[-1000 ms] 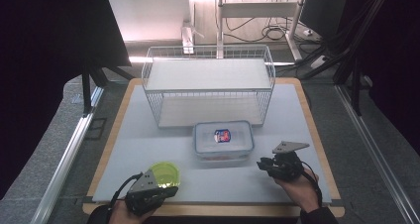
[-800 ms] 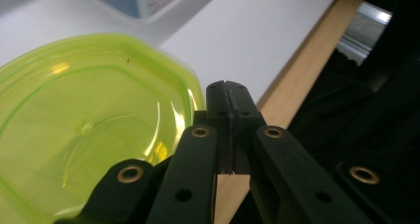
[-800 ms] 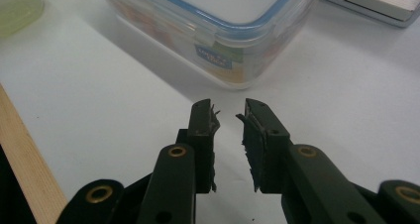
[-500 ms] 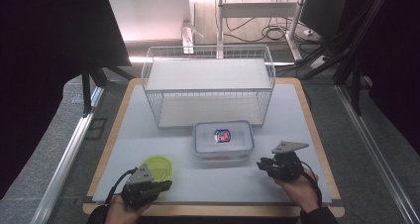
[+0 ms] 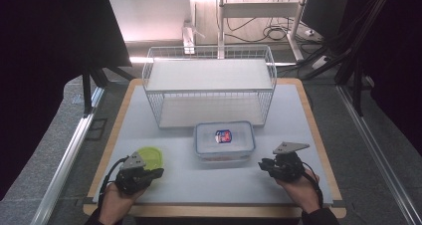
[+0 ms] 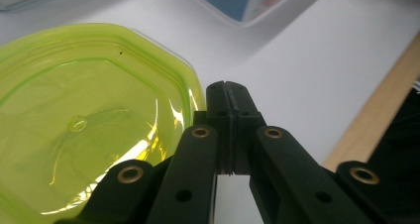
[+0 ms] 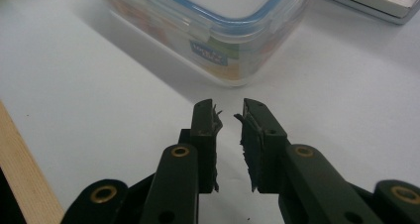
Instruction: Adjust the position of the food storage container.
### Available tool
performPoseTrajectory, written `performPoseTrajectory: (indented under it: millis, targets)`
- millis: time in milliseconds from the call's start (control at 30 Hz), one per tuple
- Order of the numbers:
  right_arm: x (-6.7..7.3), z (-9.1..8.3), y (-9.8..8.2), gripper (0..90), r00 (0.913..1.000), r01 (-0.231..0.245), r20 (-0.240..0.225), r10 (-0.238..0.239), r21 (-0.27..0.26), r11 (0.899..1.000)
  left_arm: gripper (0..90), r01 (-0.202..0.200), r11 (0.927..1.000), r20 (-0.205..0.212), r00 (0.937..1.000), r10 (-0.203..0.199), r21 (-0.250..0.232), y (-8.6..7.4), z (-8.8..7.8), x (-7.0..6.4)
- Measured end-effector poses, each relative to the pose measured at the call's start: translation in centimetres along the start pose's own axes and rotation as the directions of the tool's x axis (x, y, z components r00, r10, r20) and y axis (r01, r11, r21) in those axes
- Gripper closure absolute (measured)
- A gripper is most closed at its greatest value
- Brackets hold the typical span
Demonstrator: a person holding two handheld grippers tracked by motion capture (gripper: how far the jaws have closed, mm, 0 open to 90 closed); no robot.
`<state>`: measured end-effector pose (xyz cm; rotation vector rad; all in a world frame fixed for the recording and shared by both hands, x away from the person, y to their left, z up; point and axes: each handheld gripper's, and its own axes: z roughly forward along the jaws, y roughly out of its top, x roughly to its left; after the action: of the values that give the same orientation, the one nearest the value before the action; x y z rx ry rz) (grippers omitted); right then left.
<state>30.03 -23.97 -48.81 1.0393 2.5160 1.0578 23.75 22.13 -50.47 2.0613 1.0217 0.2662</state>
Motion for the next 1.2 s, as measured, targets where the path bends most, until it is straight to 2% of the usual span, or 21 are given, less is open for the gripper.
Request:
performPoseTrajectory:
  millis: [67,167,267,333,433,533,600,700,833,1000,1067,1133,1200]
  targets:
    - [0.0,0.0,0.0,75.5,1.0000,0.002,0.000,-0.002,0.000,1.000,89.9,-0.008,1.0000,-0.022,0.9997,0.008,0.006,0.2,0.1,0.6]
    - [0.0,0.0,0.0,75.5,1.0000,0.001,0.000,-0.001,0.001,1.000,89.9,-0.002,1.0000,-0.033,0.9994,0.002,0.005,0.5,0.2,1.6]
    - [0.0,0.0,0.0,75.5,1.0000,-0.001,0.002,0.001,0.000,1.000,89.9,0.007,1.0000,-0.049,0.9988,-0.007,0.006,0.7,0.2,2.4]
    - [-0.1,0.0,0.0,75.5,1.0000,-0.003,0.001,0.003,0.000,1.000,89.9,0.022,0.9998,-0.079,0.9967,-0.021,0.004,0.8,0.1,3.3]
    - [0.0,0.1,0.0,75.5,1.0000,-0.002,0.002,0.002,0.001,1.000,89.9,0.033,0.9994,-0.085,0.9959,-0.033,-0.004,0.7,0.1,3.7]
    - [0.0,0.0,0.0,75.3,1.0000,0.002,0.003,-0.002,-0.003,1.000,89.9,0.022,0.9997,-0.104,0.9943,-0.022,-0.007,0.8,0.0,3.3]
    - [0.0,0.0,0.0,75.3,1.0000,0.005,0.006,-0.005,-0.009,1.000,89.8,0.022,0.9993,-0.106,0.9941,-0.025,-0.030,1.0,-0.1,3.0]
    - [-0.1,-0.1,0.0,75.4,0.9999,-0.005,0.011,0.005,-0.016,1.000,86.5,0.002,0.9977,-0.094,0.9956,-0.008,-0.067,1.5,-0.2,1.9]
    - [-0.2,-0.2,0.1,77.4,0.9998,-0.001,0.020,0.001,-0.024,1.000,84.5,-0.033,0.9952,-0.069,0.9973,0.027,-0.092,2.5,0.4,0.5]
    - [-0.4,-0.3,0.3,86.2,0.9996,0.003,0.028,-0.002,-0.060,0.998,87.3,-0.040,0.9955,-0.038,0.9986,0.037,-0.086,3.6,2.2,-0.3]
    - [-0.7,-0.4,0.5,89.8,0.9990,-0.016,0.041,0.018,-0.072,0.997,89.6,-0.049,0.9959,-0.031,0.9984,0.047,-0.076,4.2,3.0,-0.4]
    - [-1.0,-0.3,0.7,90.0,0.9979,-0.038,0.050,0.043,-0.082,0.996,89.7,-0.054,0.9963,-0.039,0.9979,0.052,-0.067,4.8,3.8,-0.6]
    - [-1.4,-0.1,1.0,90.0,0.9972,-0.041,0.059,0.046,-0.087,0.995,89.8,-0.055,0.9968,-0.054,0.9972,0.052,-0.058,5.5,4.6,-0.7]
